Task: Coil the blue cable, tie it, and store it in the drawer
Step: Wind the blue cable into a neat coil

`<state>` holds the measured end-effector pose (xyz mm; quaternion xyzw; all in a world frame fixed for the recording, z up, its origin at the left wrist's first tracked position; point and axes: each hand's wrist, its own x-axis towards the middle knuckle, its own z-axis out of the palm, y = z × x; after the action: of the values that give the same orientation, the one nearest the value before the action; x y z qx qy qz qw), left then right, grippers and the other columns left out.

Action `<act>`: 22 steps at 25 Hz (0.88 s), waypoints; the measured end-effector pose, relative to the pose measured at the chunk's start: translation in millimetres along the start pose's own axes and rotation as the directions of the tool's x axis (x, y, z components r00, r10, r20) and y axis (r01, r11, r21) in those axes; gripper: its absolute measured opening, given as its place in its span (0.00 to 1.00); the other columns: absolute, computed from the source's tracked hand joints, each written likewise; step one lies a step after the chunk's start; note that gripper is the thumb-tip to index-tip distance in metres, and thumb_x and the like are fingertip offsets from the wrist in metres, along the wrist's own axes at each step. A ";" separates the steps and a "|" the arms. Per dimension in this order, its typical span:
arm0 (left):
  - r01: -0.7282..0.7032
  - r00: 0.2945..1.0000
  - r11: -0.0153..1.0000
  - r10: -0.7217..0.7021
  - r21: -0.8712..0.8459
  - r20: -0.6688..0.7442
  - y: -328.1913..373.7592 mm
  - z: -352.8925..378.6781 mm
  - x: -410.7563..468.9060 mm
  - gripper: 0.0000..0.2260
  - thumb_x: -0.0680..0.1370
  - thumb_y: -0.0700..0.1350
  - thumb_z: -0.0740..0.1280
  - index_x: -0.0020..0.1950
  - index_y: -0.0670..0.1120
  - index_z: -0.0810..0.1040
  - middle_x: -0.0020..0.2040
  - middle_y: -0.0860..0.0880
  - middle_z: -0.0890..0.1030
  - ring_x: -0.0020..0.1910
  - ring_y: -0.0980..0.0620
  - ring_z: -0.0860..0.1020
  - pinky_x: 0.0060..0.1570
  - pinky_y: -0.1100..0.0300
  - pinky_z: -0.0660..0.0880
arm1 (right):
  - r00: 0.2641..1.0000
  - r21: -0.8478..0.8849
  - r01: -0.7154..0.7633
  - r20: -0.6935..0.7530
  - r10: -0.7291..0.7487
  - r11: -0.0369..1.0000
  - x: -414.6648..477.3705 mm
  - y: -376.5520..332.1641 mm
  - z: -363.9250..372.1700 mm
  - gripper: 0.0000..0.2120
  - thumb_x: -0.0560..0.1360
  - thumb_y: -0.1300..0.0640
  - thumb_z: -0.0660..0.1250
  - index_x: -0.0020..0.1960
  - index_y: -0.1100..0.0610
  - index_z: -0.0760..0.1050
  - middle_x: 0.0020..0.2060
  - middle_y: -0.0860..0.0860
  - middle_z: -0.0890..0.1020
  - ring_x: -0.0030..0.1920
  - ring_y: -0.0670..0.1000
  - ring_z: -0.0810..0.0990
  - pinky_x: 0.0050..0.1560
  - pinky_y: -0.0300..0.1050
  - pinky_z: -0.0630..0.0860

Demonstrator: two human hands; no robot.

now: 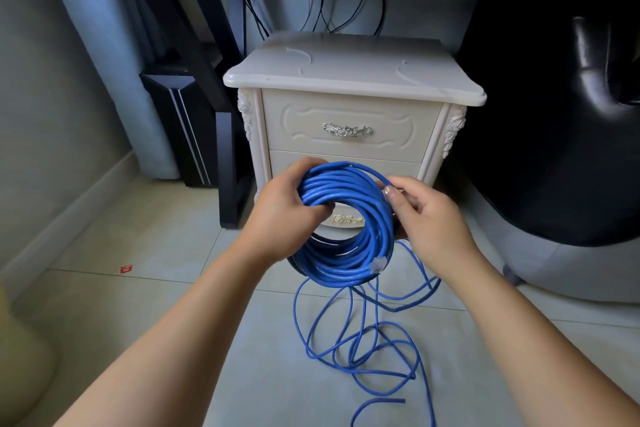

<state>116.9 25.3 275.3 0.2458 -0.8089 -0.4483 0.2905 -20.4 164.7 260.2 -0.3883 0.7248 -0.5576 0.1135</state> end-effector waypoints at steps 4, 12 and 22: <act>0.070 0.993 0.996 -0.074 -0.056 -0.088 -3.0 3.4 3.5 0.19 0.72 0.36 0.71 0.58 0.54 0.77 0.42 0.56 0.81 0.36 0.59 0.79 0.40 0.63 0.76 | 0.995 0.040 0.004 -0.098 0.000 0.999 -12.1 0.9 15.2 0.15 0.82 0.57 0.60 0.51 0.38 0.78 0.40 0.36 0.84 0.43 0.43 0.81 0.51 0.57 0.81; 0.190 0.938 0.906 -0.281 -0.379 -0.202 0.2 14.1 3.1 0.16 0.72 0.34 0.68 0.53 0.53 0.80 0.36 0.56 0.79 0.31 0.53 0.73 0.38 0.54 0.74 | 0.956 0.664 -0.284 0.252 0.150 0.692 -16.7 4.1 30.7 0.50 0.62 0.25 0.70 0.77 0.45 0.59 0.71 0.46 0.73 0.71 0.48 0.72 0.74 0.58 0.64; 0.247 0.899 0.738 -0.416 -0.628 -0.135 6.9 38.2 -16.0 0.13 0.76 0.37 0.67 0.57 0.51 0.78 0.37 0.53 0.76 0.36 0.51 0.74 0.39 0.59 0.72 | 0.940 0.585 -0.291 0.029 0.339 0.757 -19.6 2.7 37.9 0.24 0.69 0.63 0.75 0.63 0.49 0.75 0.49 0.54 0.85 0.51 0.59 0.85 0.59 0.62 0.78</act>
<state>100.9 61.4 260.9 0.3412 -0.5221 -0.6866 0.3734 14.3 151.2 239.2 -0.1850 0.5783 -0.7397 0.2901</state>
